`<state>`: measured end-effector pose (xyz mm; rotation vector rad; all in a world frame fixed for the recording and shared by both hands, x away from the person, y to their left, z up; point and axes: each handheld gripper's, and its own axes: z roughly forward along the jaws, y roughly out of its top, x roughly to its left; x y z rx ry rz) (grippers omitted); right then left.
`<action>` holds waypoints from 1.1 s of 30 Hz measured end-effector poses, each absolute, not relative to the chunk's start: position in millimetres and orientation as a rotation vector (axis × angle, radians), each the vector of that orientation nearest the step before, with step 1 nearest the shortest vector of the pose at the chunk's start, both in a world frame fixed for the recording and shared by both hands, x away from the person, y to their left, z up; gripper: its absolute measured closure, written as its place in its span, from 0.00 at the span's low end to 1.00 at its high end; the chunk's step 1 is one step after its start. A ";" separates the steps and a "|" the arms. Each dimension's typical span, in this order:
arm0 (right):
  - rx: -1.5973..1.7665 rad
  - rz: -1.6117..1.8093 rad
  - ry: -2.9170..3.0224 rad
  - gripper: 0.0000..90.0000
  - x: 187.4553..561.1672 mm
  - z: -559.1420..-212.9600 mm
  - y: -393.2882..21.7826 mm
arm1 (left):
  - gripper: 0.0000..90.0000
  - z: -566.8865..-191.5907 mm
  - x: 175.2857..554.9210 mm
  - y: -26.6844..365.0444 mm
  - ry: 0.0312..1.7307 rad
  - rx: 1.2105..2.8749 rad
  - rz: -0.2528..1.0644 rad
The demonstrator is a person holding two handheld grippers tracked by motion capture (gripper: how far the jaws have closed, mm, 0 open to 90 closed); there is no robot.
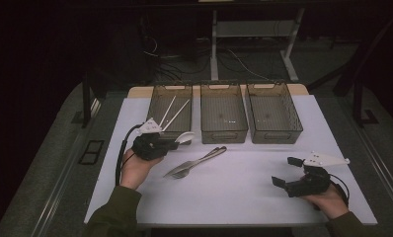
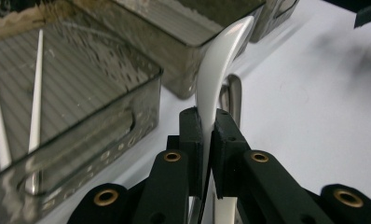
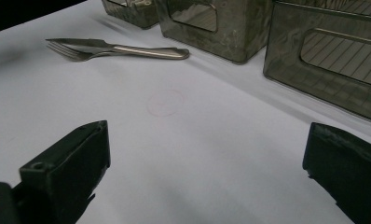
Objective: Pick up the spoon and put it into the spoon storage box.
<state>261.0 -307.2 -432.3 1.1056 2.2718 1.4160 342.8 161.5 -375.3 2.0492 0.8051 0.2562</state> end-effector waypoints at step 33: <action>1.044 1.426 2.291 0.01 259.7 -437.1 -300.5 | 0.92 -344.5 393.1 93.3 0.653 2.064 0.268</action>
